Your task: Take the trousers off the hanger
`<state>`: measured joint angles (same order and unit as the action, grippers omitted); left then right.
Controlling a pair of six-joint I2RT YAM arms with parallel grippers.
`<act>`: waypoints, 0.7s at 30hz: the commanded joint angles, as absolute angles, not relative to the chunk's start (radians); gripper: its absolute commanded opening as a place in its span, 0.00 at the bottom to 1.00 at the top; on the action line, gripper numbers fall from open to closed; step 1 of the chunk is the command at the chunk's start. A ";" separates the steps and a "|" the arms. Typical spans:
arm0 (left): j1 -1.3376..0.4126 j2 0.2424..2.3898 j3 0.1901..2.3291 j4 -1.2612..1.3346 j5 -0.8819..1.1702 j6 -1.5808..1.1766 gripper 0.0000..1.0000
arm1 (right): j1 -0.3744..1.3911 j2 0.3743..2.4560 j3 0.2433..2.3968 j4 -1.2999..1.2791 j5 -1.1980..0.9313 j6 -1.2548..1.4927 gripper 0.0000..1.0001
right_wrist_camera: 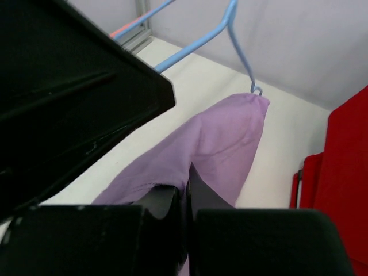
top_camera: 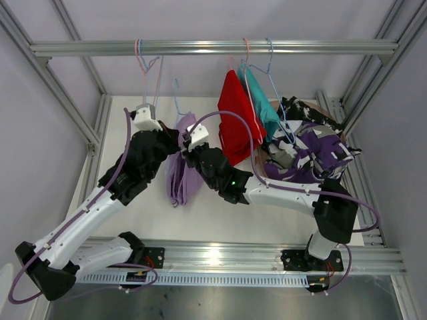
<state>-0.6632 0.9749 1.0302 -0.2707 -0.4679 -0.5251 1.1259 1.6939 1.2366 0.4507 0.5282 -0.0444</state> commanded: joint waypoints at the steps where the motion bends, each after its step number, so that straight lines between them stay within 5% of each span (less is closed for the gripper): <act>1: -0.646 0.983 1.045 -0.249 -0.477 -0.535 0.00 | 1.123 1.566 1.350 0.462 0.580 -0.103 0.00; 21: -0.635 1.054 1.055 -0.273 -0.439 -0.557 0.00 | 1.104 1.450 1.730 0.077 0.637 -0.296 0.00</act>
<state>-0.6361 1.0435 1.0306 -0.2935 -0.4564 -0.5499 1.1099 1.4631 1.6119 0.0792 0.6243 -0.2638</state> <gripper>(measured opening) 0.008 0.022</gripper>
